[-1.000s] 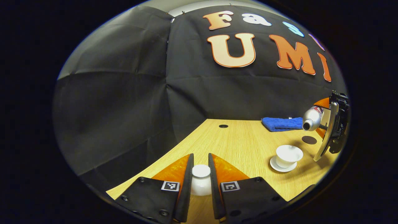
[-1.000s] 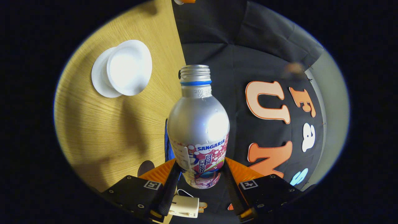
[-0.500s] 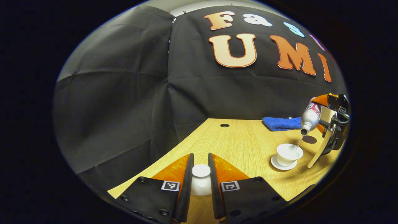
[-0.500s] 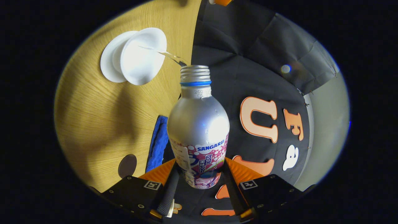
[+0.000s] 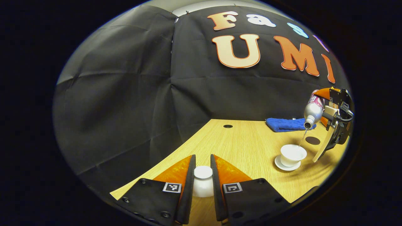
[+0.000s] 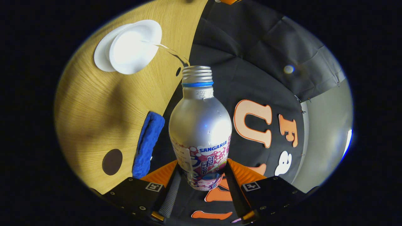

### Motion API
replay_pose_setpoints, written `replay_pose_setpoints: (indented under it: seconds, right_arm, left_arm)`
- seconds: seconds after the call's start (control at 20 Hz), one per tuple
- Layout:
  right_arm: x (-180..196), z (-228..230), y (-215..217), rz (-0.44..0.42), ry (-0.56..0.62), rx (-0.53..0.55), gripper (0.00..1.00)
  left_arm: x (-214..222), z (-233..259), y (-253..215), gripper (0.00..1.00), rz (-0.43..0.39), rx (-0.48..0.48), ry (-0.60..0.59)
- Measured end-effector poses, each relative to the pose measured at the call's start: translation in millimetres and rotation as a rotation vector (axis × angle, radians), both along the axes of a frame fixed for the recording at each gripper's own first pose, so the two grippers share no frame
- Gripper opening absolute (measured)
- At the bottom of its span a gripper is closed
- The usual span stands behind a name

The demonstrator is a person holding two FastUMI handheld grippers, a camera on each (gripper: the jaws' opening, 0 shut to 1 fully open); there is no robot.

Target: Open the teacup lid with one hand, grasp the water bottle and pour water into the teacup with the other hand; after pouring, place the water bottle on the coaster and then close the teacup lid.

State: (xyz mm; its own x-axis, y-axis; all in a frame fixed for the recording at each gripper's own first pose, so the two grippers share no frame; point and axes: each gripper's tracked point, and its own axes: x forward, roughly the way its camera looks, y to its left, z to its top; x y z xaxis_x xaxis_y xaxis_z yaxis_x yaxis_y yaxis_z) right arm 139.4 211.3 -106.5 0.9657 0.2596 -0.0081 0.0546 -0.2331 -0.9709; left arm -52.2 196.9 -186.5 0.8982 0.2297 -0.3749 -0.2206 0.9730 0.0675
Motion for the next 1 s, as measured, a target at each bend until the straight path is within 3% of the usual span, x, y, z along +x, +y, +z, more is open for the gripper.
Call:
replay_pose_setpoints:
  seconds: [0.45,1.0]
  right_arm:
    - [14,21,2,0.034,-0.056,-0.048,0.76]
    - [15,-10,24,0.098,-0.040,-0.122,0.77]
  left_arm:
    - [0,3,-3,0.34,-0.009,-0.007,-0.002]
    - [-3,-7,-2,0.34,-0.005,-0.023,0.029]
